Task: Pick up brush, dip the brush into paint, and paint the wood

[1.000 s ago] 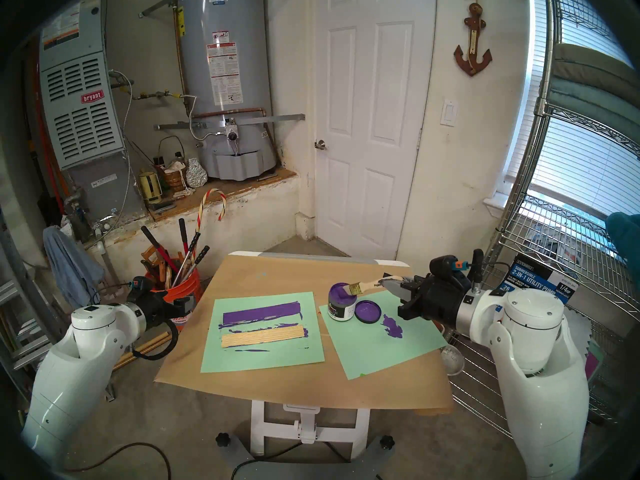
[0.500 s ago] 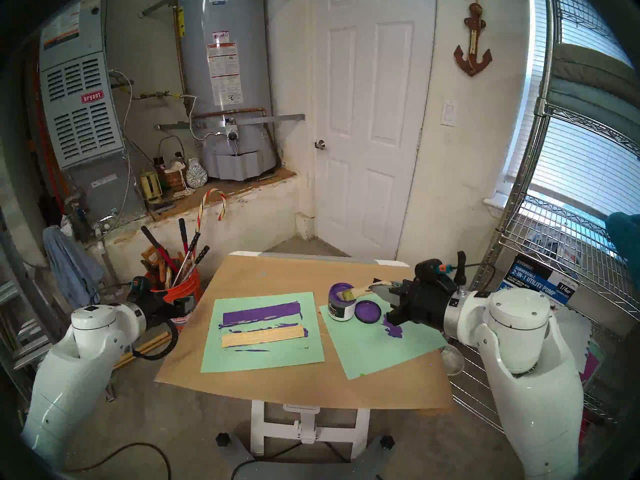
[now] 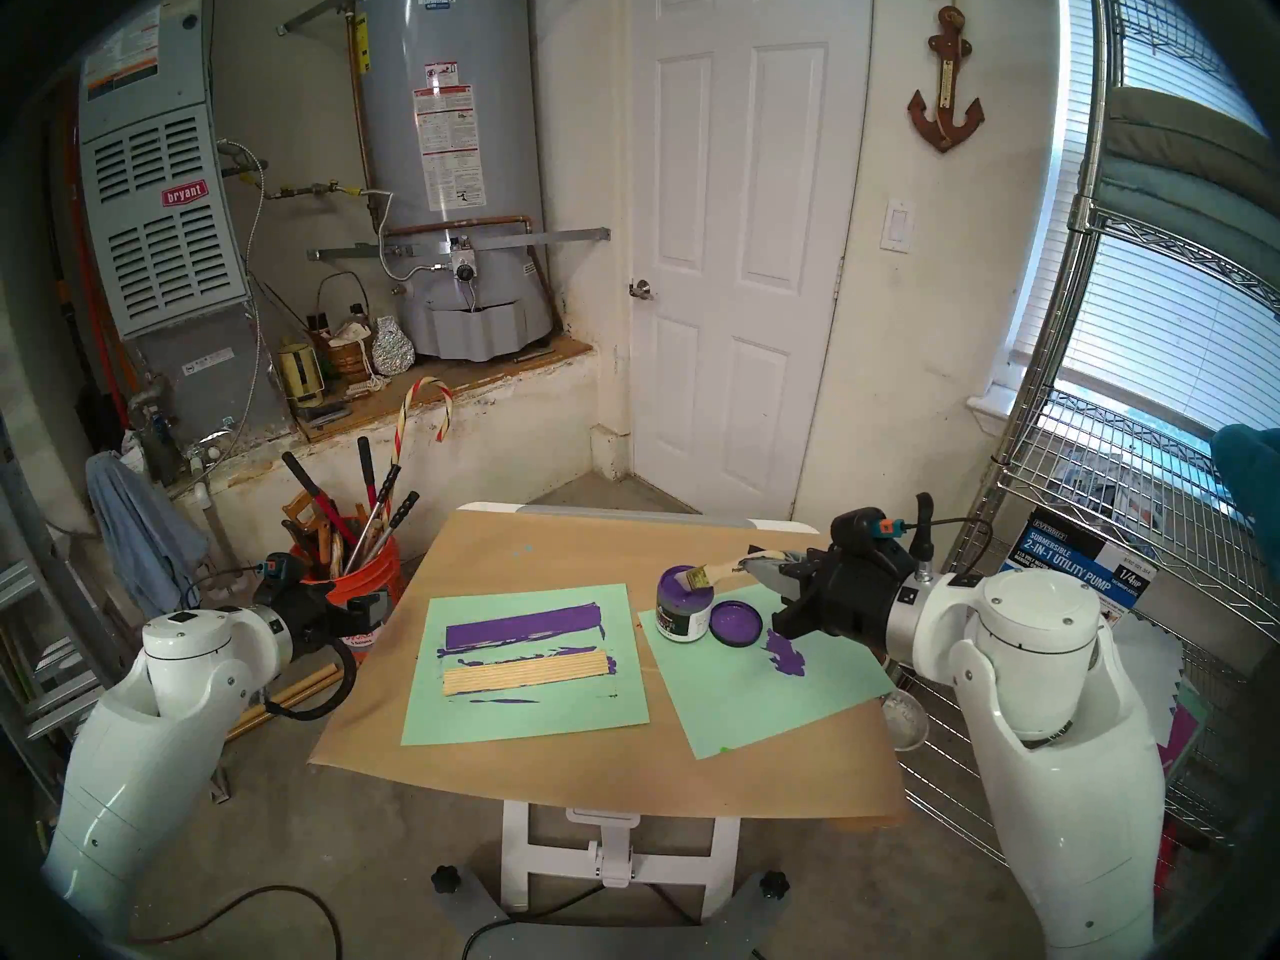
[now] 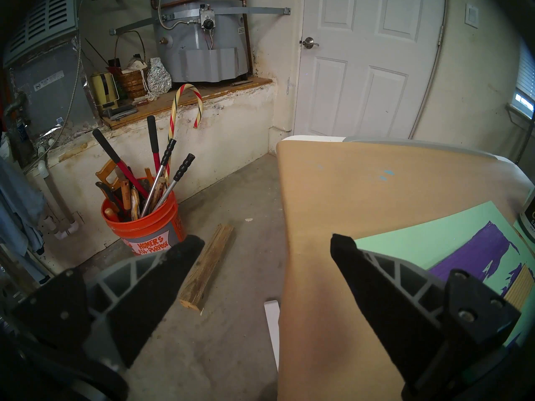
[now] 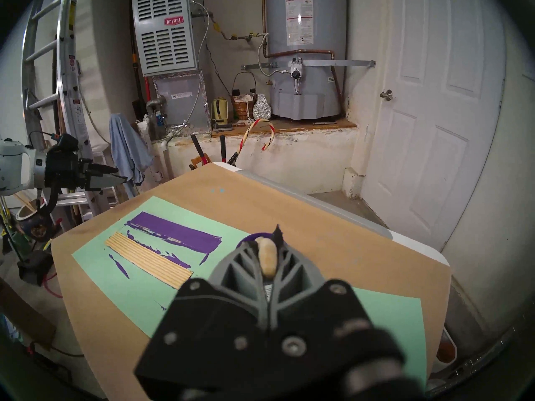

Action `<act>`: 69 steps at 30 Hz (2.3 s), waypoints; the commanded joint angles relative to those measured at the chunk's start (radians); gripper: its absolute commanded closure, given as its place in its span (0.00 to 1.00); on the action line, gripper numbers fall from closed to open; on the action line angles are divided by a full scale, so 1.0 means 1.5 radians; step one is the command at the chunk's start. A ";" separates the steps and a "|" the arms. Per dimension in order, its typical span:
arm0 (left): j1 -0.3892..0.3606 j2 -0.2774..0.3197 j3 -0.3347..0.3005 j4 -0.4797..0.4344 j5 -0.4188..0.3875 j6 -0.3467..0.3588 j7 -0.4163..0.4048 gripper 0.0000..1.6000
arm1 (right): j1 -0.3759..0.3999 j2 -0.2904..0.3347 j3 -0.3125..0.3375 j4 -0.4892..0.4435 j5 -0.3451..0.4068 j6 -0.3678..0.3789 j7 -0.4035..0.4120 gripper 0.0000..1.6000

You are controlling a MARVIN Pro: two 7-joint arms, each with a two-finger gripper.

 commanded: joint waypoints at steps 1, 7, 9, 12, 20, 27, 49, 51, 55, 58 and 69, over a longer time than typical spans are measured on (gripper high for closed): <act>-0.003 0.001 -0.006 -0.010 -0.001 -0.001 0.001 0.00 | 0.003 -0.014 0.009 -0.022 0.019 -0.001 0.008 1.00; -0.003 0.001 -0.006 -0.010 -0.001 -0.001 0.001 0.00 | 0.007 -0.022 -0.004 -0.020 0.018 0.002 0.005 1.00; -0.002 0.001 -0.006 -0.010 -0.001 -0.001 0.001 0.00 | 0.007 -0.022 -0.006 -0.019 0.018 0.002 0.005 1.00; -0.002 0.001 -0.006 -0.010 -0.001 -0.001 0.001 0.00 | 0.008 -0.023 -0.007 -0.019 0.017 0.003 0.004 1.00; -0.002 0.001 -0.006 -0.010 -0.001 -0.001 0.001 0.00 | -0.005 -0.025 0.006 -0.026 0.018 0.003 0.007 1.00; -0.002 0.001 -0.006 -0.010 -0.001 -0.001 0.001 0.00 | -0.025 -0.031 0.024 -0.038 0.022 0.001 0.010 1.00; -0.003 0.001 -0.006 -0.010 -0.001 -0.001 0.001 0.00 | -0.063 -0.075 0.067 -0.071 0.053 0.002 0.017 1.00; -0.003 0.001 -0.006 -0.010 -0.001 -0.001 0.001 0.00 | -0.063 -0.082 0.076 -0.076 0.062 0.003 0.019 1.00; -0.003 0.001 -0.006 -0.010 -0.001 -0.001 0.001 0.00 | -0.065 -0.095 0.086 -0.084 0.074 0.004 0.021 1.00; -0.003 0.001 -0.006 -0.010 -0.001 -0.001 0.001 0.00 | -0.067 -0.110 0.093 -0.088 0.090 0.007 0.023 1.00; -0.003 0.001 -0.006 -0.009 -0.001 -0.001 0.001 0.00 | -0.063 -0.161 0.073 -0.122 0.137 0.042 0.018 1.00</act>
